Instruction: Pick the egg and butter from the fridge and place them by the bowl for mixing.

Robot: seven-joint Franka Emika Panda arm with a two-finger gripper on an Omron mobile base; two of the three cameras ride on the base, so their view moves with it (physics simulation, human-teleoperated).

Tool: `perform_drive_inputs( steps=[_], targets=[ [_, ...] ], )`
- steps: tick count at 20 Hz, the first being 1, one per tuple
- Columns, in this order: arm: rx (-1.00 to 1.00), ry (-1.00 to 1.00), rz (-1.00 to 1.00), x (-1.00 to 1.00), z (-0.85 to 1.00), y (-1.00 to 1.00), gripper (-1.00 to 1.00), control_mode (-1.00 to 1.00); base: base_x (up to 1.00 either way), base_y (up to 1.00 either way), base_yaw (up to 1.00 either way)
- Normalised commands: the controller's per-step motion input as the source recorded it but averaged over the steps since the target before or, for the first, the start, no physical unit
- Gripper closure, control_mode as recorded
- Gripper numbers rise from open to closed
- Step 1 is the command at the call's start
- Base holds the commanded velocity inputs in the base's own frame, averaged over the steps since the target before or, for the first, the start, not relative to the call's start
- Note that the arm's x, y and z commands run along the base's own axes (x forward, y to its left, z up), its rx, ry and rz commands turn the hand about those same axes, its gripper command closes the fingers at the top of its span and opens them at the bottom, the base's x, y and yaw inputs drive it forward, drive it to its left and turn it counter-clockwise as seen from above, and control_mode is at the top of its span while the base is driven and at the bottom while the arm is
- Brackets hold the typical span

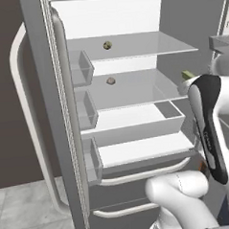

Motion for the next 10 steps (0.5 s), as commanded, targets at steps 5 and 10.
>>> perform_drive_inputs(
  steps=[5, 10],
  targets=[
    [0.0, -0.01, 0.05, -0.2, 0.0, 0.12, 1.0, 1.0, -0.8, 0.36, 0.28],
    [0.0, 0.0, 0.0, 0.0, 0.0, 0.0, 1.0, 1.0, -1.0, 0.34, 0.48]
  ],
)
